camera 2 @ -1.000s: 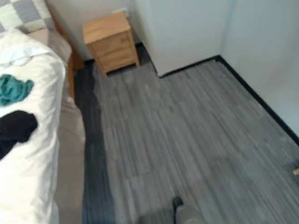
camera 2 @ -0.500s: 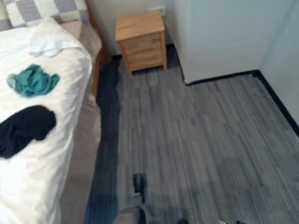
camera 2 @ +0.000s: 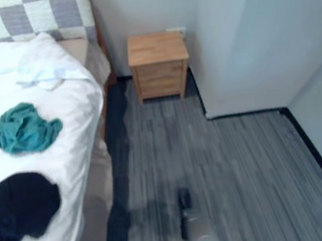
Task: Tidy up the quilt and then pick up the clothes from the bed and put them into the laundry hamper.
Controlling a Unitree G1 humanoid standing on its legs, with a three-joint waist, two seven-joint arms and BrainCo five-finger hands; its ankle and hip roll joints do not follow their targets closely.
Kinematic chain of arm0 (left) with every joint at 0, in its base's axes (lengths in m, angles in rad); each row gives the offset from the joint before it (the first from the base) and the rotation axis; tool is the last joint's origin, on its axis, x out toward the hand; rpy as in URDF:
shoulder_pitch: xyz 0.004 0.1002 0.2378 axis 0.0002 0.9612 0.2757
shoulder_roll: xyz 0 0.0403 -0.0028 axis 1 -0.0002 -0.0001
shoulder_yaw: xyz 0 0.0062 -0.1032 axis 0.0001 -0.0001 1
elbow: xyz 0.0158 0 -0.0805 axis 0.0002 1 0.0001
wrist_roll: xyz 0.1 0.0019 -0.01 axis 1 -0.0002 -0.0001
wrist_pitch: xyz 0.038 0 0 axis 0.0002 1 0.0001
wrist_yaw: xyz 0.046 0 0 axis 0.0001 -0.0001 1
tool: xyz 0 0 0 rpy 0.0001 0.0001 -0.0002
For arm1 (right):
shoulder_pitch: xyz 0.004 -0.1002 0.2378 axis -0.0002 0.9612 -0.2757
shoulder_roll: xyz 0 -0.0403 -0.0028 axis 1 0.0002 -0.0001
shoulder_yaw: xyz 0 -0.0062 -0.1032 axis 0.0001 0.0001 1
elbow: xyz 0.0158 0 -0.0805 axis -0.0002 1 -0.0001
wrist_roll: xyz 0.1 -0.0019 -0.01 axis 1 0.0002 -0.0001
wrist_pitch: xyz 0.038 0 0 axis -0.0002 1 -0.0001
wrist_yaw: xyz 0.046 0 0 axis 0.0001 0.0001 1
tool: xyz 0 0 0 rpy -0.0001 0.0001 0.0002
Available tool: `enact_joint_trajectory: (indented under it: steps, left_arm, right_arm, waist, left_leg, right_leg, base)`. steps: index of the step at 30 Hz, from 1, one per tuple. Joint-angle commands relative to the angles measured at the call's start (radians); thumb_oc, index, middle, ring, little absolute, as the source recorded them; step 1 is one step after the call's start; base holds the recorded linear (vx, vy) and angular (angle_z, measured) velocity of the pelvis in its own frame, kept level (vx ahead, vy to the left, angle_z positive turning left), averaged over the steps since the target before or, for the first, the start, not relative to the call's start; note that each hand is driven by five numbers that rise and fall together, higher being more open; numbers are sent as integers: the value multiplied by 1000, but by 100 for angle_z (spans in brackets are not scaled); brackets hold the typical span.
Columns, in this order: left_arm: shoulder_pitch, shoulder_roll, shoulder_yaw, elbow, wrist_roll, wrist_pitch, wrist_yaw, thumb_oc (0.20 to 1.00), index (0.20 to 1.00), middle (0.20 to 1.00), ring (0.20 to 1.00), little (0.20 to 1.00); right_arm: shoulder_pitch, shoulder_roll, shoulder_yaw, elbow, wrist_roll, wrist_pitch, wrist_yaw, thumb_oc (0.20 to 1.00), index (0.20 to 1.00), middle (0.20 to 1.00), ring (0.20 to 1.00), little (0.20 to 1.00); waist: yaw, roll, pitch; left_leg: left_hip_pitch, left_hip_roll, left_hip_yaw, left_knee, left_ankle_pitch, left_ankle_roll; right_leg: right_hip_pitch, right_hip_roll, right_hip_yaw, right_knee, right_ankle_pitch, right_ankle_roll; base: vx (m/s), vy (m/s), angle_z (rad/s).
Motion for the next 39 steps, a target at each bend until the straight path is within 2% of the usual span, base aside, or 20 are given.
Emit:
enact_joint_trajectory:
  steps: [1,2,4,5,7,10,12,14,15,19,22,23,24,26,29,31,34,35,37,39]
  left_arm:
    - [37,5,-21,-13,-6,22,46,1000,1000,1000,1000,1000]
    - [42,-5,-15,-13,-4,31,59,1000,1000,1000,1000,1000]
    - [60,-25,-21,-20,30,36,44,1000,1000,1000,1000,1000]
    - [62,-28,-21,-20,35,33,41,1000,1000,1000,1000,1000]
    - [79,-45,-18,-23,27,5,37,1000,1000,1000,1000,1000]
    - [83,-59,-39,-52,51,-4,35,1000,1000,1000,1000,1000]
    - [87,-59,-57,-60,44,-9,42,1000,1000,1000,1000,1000]
    - [98,-55,-53,-55,31,-12,44,1000,1000,1000,1000,1000]
    - [104,-53,-53,-48,16,-11,41,1000,1000,1000,1000,1000]
    - [110,-54,-54,-40,-33,-15,41,1000,1000,1000,1000,1000]
    - [104,-56,-35,-34,-48,-12,43,1000,1000,1000,1000,1000]
    - [96,-52,-16,-21,-52,6,45,1000,1000,1000,1000,1000]
    - [96,-51,-15,-20,-52,7,46,1000,1000,1000,1000,1000]
    - [93,-46,0,-9,-55,0,54,1000,1000,1000,1000,1000]
    - [81,-35,20,0,-22,-22,54,1000,1000,1000,1000,1000]
    - [66,-22,4,-6,-76,-46,48,1000,1000,1000,1000,1000]
    - [15,-21,-22,-22,-102,-70,83,1000,1000,1000,1000,1000]
    - [7,-25,-27,-13,-102,-92,96,1000,1000,1000,1000,1000]
    - [18,-18,-29,-3,-65,-134,94,1000,1000,1000,1000,1000]
    - [33,-14,-41,-6,-63,-154,83,1000,1000,1000,1000,1000]
  right_arm:
    - [-6,-9,5,3,19,6,-26,1000,1000,1000,1000,1000]
    - [-6,-6,7,6,-1,33,-43,1000,1000,1000,1000,1000]
    - [-16,-16,6,27,-27,22,-48,1000,1000,1000,1000,1000]
    - [-17,-18,5,30,-25,13,-48,1000,1000,1000,1000,1000]
    - [-31,-39,-2,25,-49,-8,-43,1000,1000,1000,1000,1000]
    - [-65,-85,-7,17,-18,-15,-28,1000,1000,1000,1000,1000]
    - [-93,-105,-21,5,8,-24,-1,1000,1000,1000,1000,1000]
    - [-117,-106,-3,-20,-4,-21,-1,1000,1000,1000,1000,1000]
    - [-126,-104,15,-28,-15,-10,-4,1000,1000,1000,1000,1000]
    - [-145,-106,51,-1,-91,21,-9,1000,1000,1000,1000,1000]
    - [-158,-94,63,16,-118,18,-22,1000,1000,1000,1000,1000]
    - [-162,-81,70,23,-123,26,-31,1000,1000,1000,1000,1000]
    - [-162,-80,70,23,-123,27,-31,1000,1000,1000,1000,1000]
    - [-153,-59,64,19,-132,27,-29,1000,1000,1000,1000,1000]
    - [-130,-37,62,0,-168,-1,-39,1000,1000,1000,1000,1000]
    - [-129,-34,95,-11,-203,-30,-52,1000,1000,1000,1000,1000]
    - [-149,-27,136,-29,-166,-49,-49,1000,1000,1000,1000,1000]
    - [-153,-25,153,-33,-137,-54,-44,1000,1000,1000,1000,1000]
    - [-144,-13,158,-31,-103,-76,-39,1000,1000,1000,1000,1000]
    - [-142,0,157,-27,-87,-85,-44,1000,1000,1000,1000,1000]
  waist:
    - [-39,25,17]
    - [-40,24,3]
    - [-51,38,-25]
    - [-53,41,-26]
    - [-53,41,-34]
    - [10,11,-13]
    - [51,5,3]
    - [89,7,16]
    - [112,17,14]
    - [176,34,15]
    - [187,35,11]
    - [200,35,-7]
    - [200,33,-7]
    - [231,22,-30]
    - [217,29,-40]
    - [195,62,-32]
    - [168,62,-9]
    - [150,45,-11]
    - [118,20,-9]
    - [105,10,-16]
  left_leg:
    - [-37,47,-23,77,-32,-21]
    - [-18,53,-20,93,-54,-36]
    - [18,121,36,214,-2,-89]
    - [19,133,43,233,4,-95]
    - [-34,187,70,424,156,-145]
    - [-316,144,56,656,181,-124]
    - [-434,79,47,598,176,-106]
    - [-453,41,51,410,191,-100]
    - [-483,39,54,236,230,-105]
    - [-533,34,-2,-72,298,-120]
    - [-521,54,39,-60,281,-114]
    - [-503,80,86,-32,273,-110]
    - [-501,80,89,-27,271,-109]
    - [-511,79,92,51,279,-95]
    - [-415,52,119,50,251,-35]
    - [-336,56,96,18,233,-20]
    - [-247,41,-27,-16,209,-27]
    - [-226,26,-81,-28,191,-18]
    - [-189,-4,-184,-45,153,2]
    - [-187,-19,-243,-40,132,12]
  right_leg:
    - [71,-12,47,-38,186,39]
    - [80,-13,42,-16,190,33]
    - [91,-13,37,65,173,2]
    - [95,-10,38,73,167,-2]
    - [140,10,37,85,153,-29]
    - [264,13,43,53,126,-70]
    - [327,12,49,32,101,-70]
    - [381,28,67,12,69,-62]
    - [411,44,73,2,49,-62]
    - [519,53,121,-17,-19,-48]
    - [557,26,105,8,-69,-24]
    - [601,-7,45,46,-113,-6]
    - [606,-11,39,51,-118,-5]
    - [643,-69,-30,181,-99,17]
    - [498,-157,-82,568,134,52]
    - [361,-181,-90,637,124,18]
    - [273,-118,-72,373,55,-14]
    - [244,-84,-5,204,83,-10]
    - [204,-38,152,47,158,16]
    - [186,-15,254,11,185,32]
  base:
    - [520,-263,73]
    - [593,-295,96]
    - [545,-253,59]
    - [391,-184,34]
    - [448,-260,23]
    - [374,-246,-3]
    - [380,-86,-50]
    - [516,37,-67]
    - [488,73,-67]
    - [527,107,-68]
    - [471,150,-86]
    - [452,129,-93]
    - [579,146,-70]
    - [418,119,-19]
    - [404,240,-20]
    - [430,174,28]
    - [385,-203,74]
    - [383,-402,153]
    - [371,-367,221]
    - [251,-248,226]
